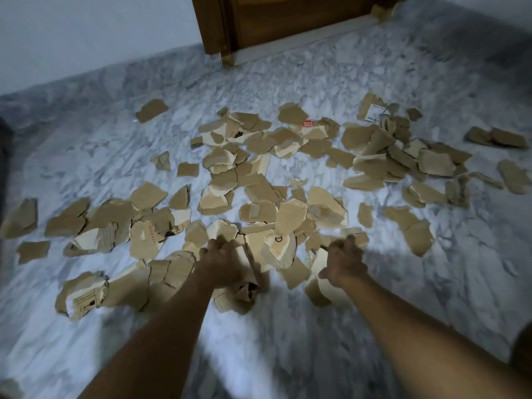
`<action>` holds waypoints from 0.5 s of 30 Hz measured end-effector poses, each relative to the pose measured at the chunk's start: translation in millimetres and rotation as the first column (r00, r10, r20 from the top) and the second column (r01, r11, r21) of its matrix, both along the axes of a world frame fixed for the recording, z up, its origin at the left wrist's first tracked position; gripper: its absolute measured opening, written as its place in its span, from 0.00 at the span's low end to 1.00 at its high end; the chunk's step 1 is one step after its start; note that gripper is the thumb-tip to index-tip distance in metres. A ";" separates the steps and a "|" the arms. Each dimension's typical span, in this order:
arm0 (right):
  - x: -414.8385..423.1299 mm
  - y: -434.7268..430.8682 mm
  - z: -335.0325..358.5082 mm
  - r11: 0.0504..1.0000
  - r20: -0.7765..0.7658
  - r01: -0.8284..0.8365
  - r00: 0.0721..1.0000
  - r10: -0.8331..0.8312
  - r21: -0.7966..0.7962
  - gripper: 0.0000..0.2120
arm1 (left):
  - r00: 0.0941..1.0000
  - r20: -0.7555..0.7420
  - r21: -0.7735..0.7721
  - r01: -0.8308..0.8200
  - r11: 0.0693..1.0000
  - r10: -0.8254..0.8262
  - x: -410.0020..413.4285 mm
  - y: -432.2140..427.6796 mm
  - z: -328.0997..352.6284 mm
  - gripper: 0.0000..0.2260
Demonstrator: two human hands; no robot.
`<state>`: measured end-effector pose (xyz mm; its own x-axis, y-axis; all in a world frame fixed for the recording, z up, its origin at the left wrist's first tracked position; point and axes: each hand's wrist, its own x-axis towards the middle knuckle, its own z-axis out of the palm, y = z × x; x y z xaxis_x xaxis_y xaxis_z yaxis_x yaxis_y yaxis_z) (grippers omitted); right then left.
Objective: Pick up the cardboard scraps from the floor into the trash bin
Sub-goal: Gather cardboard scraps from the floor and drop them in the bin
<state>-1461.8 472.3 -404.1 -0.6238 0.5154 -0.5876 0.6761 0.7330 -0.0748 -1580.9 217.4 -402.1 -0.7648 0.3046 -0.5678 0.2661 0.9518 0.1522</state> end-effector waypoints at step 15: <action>-13.7 48.4 64.2 0.932 0.068 0.000 0.997 0.026 -0.363 0.48 | 0.946 0.317 0.051 -0.092 0.994 0.071 -5.5 -9.8 55.7 0.14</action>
<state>-1475.5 520.7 -339.9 -0.5793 0.2513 -0.7754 0.6798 0.6739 -0.2895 -1586.4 207.6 -346.4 -0.5744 0.2924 -0.7646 0.1170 0.9538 0.2768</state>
